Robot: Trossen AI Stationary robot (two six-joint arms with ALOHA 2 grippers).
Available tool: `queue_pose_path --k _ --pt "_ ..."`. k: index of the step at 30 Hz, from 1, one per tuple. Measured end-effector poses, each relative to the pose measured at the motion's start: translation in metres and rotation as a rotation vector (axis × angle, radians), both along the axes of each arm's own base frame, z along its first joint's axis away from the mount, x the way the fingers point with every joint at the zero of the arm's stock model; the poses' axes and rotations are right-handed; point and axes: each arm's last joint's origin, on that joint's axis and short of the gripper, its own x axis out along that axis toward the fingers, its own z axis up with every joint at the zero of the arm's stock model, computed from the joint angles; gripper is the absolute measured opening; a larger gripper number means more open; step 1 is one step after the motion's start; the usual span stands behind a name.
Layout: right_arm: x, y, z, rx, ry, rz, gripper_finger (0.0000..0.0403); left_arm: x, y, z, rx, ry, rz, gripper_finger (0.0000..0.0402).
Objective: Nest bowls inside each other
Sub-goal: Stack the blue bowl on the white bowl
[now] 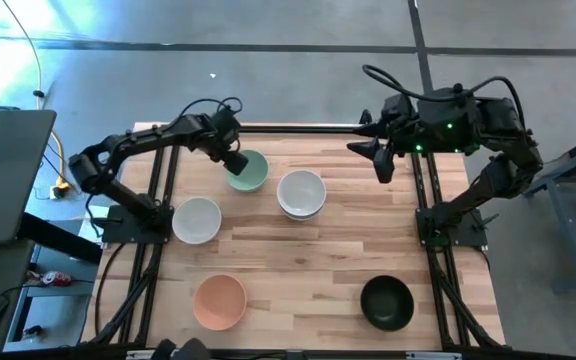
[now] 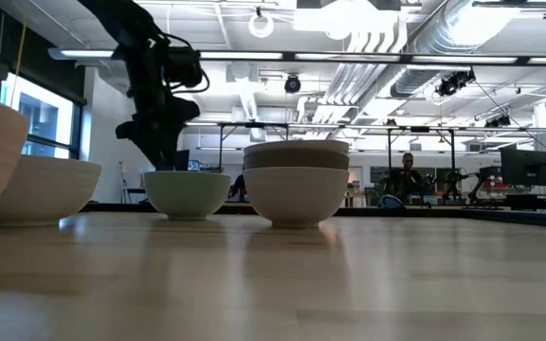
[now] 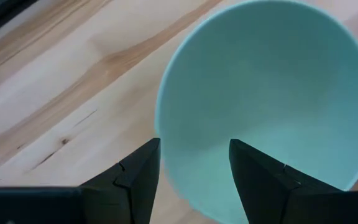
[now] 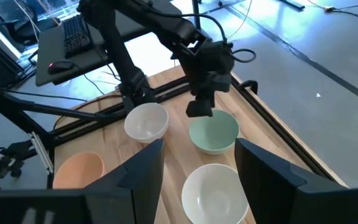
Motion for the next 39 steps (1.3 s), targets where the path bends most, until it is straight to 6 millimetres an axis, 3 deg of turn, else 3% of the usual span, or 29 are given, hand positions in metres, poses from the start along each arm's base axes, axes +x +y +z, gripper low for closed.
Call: queue_pose_path --k 17,29,39 --pt "0.000 0.009 0.000 -0.002 0.001 0.041 0.0190 0.013 0.016 -0.016 -0.042 0.152 -0.082 0.0182" --pt "0.000 0.008 0.000 -0.021 0.006 0.028 0.0190 0.015 0.026 0.020 0.086 0.130 -0.105 0.0182" --pt "0.000 0.008 0.000 -0.018 0.005 0.026 0.0190 0.001 0.036 0.018 0.071 0.175 -0.085 0.0182"
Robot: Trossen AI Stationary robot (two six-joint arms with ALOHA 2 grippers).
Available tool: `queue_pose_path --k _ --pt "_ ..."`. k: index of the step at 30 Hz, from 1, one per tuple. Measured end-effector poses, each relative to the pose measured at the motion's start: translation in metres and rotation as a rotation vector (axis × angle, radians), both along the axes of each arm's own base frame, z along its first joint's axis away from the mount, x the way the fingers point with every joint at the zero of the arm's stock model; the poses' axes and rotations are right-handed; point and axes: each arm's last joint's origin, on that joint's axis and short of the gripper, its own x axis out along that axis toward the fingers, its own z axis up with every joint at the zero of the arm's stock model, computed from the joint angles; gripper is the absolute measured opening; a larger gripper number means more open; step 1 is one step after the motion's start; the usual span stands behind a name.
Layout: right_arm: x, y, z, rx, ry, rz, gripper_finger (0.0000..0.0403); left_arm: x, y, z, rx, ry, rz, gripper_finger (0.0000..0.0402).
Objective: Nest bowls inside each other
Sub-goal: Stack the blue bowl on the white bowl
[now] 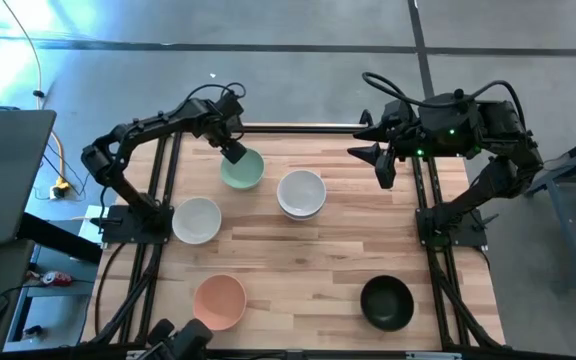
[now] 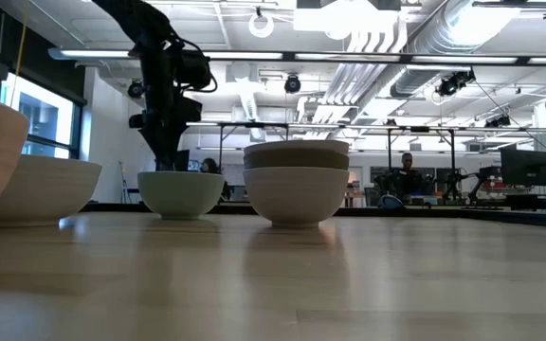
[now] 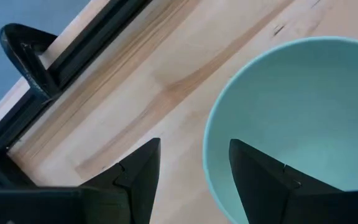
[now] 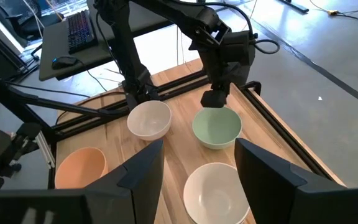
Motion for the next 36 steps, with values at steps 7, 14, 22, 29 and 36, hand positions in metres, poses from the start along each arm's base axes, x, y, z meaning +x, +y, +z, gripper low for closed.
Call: queue_pose_path --k 7,14,22,29,36 --pt "0.000 0.000 0.000 -0.004 0.000 0.002 0.0190 0.000 0.002 -0.010 -0.073 0.002 -0.027 0.0182" --pt "0.000 0.000 0.001 -0.003 -0.006 0.002 0.0190 0.011 0.003 -0.028 -0.130 0.035 -0.059 0.0182" --pt "0.000 0.000 0.000 0.001 -0.006 0.000 0.0190 0.018 0.005 -0.046 -0.180 0.060 -0.073 0.0163" --pt "0.000 0.000 0.001 -0.004 -0.005 0.003 0.0169 0.018 0.005 -0.046 -0.196 0.046 -0.095 0.0058" --pt "-0.003 0.000 0.002 -0.021 -0.005 0.012 0.0131 0.020 0.004 -0.046 -0.221 0.016 -0.118 0.0011"
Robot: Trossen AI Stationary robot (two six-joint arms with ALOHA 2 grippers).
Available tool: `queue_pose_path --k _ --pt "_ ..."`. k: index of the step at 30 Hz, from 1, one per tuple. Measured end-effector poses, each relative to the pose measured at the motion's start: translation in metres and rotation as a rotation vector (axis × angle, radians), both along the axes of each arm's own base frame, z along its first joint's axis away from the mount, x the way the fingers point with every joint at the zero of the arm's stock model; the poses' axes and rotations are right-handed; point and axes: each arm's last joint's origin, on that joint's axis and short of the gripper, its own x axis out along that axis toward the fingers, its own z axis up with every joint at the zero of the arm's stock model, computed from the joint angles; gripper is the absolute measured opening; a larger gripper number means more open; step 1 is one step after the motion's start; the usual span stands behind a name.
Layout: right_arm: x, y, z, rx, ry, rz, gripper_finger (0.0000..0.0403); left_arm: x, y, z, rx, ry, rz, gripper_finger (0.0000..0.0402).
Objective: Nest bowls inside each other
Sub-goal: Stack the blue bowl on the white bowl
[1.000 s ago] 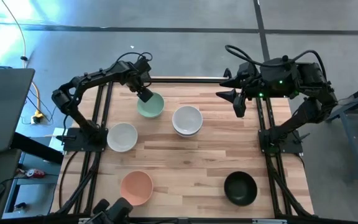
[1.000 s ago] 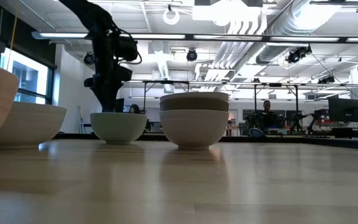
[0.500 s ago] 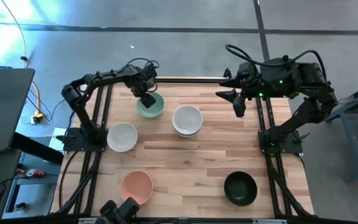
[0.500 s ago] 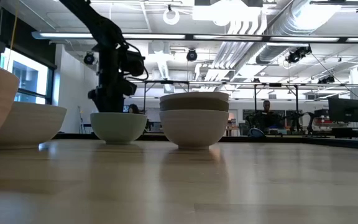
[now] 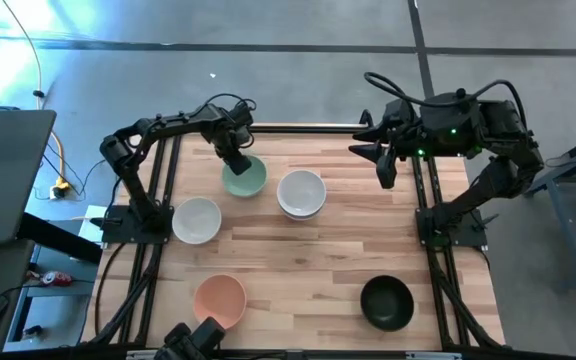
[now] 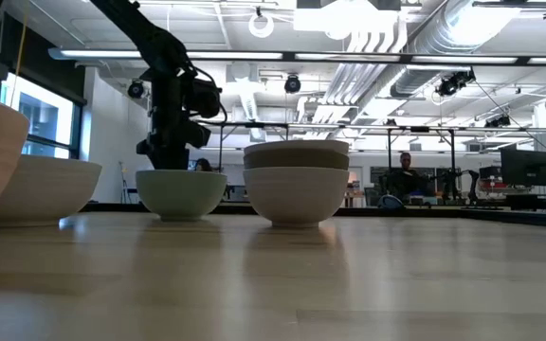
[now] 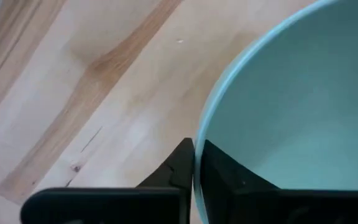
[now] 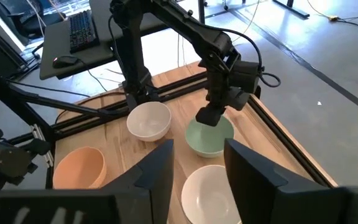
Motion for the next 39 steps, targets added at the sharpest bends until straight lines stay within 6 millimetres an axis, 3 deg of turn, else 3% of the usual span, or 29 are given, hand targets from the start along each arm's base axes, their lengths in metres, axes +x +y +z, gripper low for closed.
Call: queue_pose_path --k 3,9,17,25,39 --pt "-0.006 0.000 -0.002 -0.003 0.030 0.000 0.0129 0.000 0.000 0.000 -0.011 -0.014 -0.001 0.0004" --pt "-0.022 -0.002 -0.020 0.059 0.250 -0.056 0.0129 0.002 -0.005 0.008 -0.001 -0.038 -0.021 0.0003" --pt "-0.026 -0.002 -0.020 0.045 0.262 -0.056 0.0129 0.013 -0.007 0.024 0.006 -0.093 -0.051 0.0002" --pt "-0.026 -0.003 -0.022 0.025 0.273 -0.050 0.0129 0.033 -0.012 0.060 0.042 -0.136 -0.108 0.0001" --pt "-0.027 -0.003 -0.022 0.011 0.276 -0.041 0.0129 0.044 -0.022 0.128 0.046 -0.207 -0.130 0.0000"
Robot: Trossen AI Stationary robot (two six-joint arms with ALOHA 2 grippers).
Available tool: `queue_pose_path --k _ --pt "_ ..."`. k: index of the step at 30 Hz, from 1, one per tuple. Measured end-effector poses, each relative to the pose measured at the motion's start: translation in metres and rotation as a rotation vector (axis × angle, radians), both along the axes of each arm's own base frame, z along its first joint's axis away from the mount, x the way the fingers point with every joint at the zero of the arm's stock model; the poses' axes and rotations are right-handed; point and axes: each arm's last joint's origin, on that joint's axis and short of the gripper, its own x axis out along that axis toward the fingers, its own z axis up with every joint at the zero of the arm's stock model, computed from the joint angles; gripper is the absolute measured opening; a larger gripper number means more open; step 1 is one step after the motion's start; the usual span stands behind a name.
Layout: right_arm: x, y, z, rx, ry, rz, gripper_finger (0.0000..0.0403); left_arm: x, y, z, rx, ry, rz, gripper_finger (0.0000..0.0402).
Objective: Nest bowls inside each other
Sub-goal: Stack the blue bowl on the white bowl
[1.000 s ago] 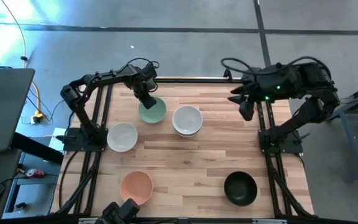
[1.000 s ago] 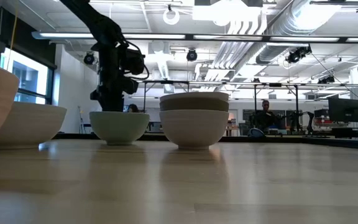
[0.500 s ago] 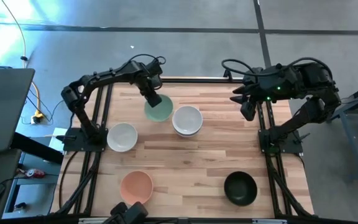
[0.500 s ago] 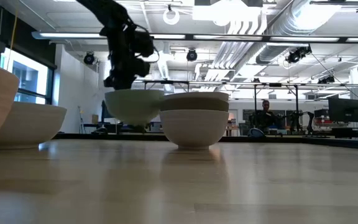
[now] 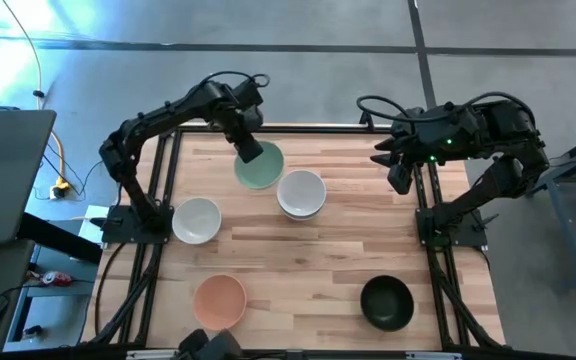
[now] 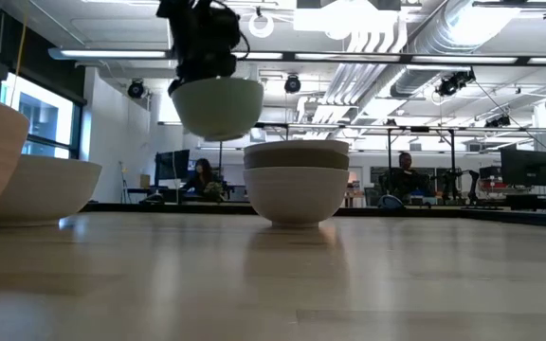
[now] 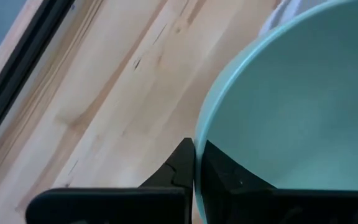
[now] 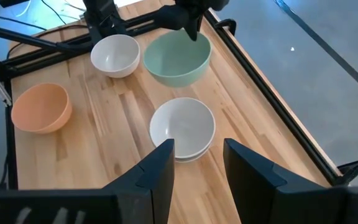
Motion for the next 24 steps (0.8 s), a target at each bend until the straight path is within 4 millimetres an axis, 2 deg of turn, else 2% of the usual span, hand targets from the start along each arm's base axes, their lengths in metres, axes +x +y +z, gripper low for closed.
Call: queue_pose_path --k 7,15,20,24 --pt "0.000 0.000 0.000 -0.020 0.007 0.018 0.0129 0.018 -0.018 0.010 -0.001 -0.051 -0.022 0.0000" --pt "0.000 0.000 0.000 -0.026 0.010 0.024 0.0129 0.046 -0.033 0.002 -0.040 -0.105 -0.026 0.0000" --pt "0.000 0.000 0.000 -0.023 0.009 0.022 0.0129 0.077 -0.039 -0.006 -0.055 -0.087 -0.075 0.0000" --pt "0.000 0.000 0.000 -0.007 0.008 0.031 0.0129 0.103 -0.041 0.004 -0.029 -0.118 -0.119 0.0000"
